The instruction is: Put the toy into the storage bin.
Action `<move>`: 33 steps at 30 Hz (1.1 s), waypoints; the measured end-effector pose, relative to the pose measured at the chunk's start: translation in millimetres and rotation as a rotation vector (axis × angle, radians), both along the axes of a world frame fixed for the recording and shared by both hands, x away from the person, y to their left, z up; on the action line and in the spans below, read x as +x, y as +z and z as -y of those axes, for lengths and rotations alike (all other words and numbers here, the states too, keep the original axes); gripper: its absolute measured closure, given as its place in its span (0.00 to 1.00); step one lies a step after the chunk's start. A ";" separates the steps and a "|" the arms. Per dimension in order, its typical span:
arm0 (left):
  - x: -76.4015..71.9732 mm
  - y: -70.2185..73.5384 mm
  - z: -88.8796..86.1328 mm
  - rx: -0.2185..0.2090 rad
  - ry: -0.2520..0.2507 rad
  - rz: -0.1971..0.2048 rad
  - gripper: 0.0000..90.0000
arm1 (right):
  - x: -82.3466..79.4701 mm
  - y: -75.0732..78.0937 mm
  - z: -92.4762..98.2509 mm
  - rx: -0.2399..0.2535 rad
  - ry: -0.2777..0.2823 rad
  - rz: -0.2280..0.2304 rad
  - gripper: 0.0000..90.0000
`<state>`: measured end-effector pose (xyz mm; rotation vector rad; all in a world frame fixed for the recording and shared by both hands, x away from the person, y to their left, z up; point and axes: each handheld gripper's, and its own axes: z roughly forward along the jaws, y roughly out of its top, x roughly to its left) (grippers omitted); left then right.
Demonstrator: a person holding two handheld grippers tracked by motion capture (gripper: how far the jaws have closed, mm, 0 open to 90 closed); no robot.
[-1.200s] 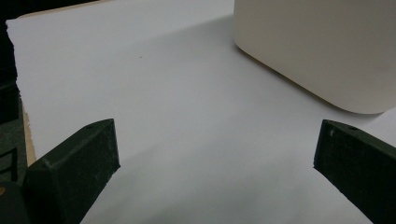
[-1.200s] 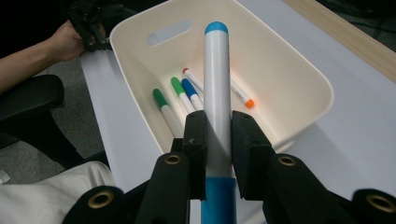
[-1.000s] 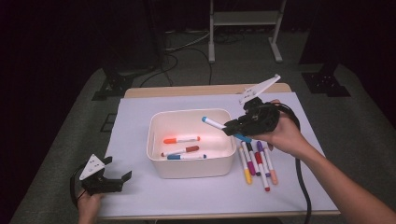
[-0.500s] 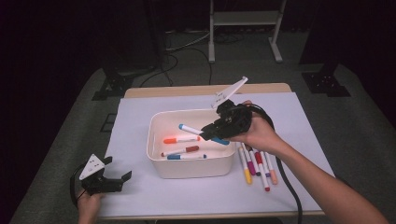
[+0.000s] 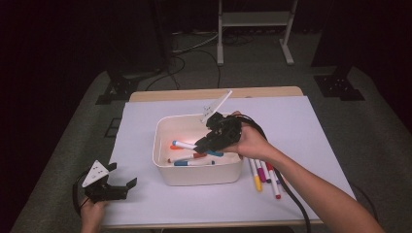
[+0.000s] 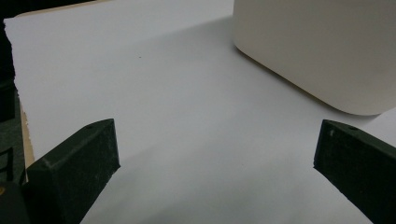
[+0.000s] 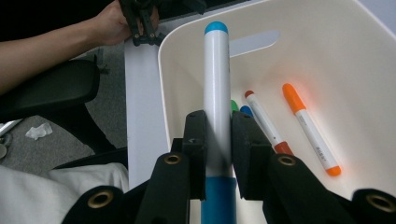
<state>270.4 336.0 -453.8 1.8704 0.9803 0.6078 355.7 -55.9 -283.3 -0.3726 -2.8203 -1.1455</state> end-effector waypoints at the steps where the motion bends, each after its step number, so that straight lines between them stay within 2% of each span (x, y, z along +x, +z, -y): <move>1: 0.1 0.0 0.0 0.001 -0.001 0.000 0.00 | 1.1 -2.5 -2.0 -0.002 0.006 -0.006 0.84; 12: 0.1 -0.1 -0.1 -0.001 -0.001 0.002 0.00 | 10.2 -24.9 -22.9 -0.024 0.058 -0.037 0.84; 33: -0.1 0.1 -0.8 -0.005 -0.002 0.005 0.00 | 18.0 -54.5 -48.9 -0.086 0.092 -0.059 0.84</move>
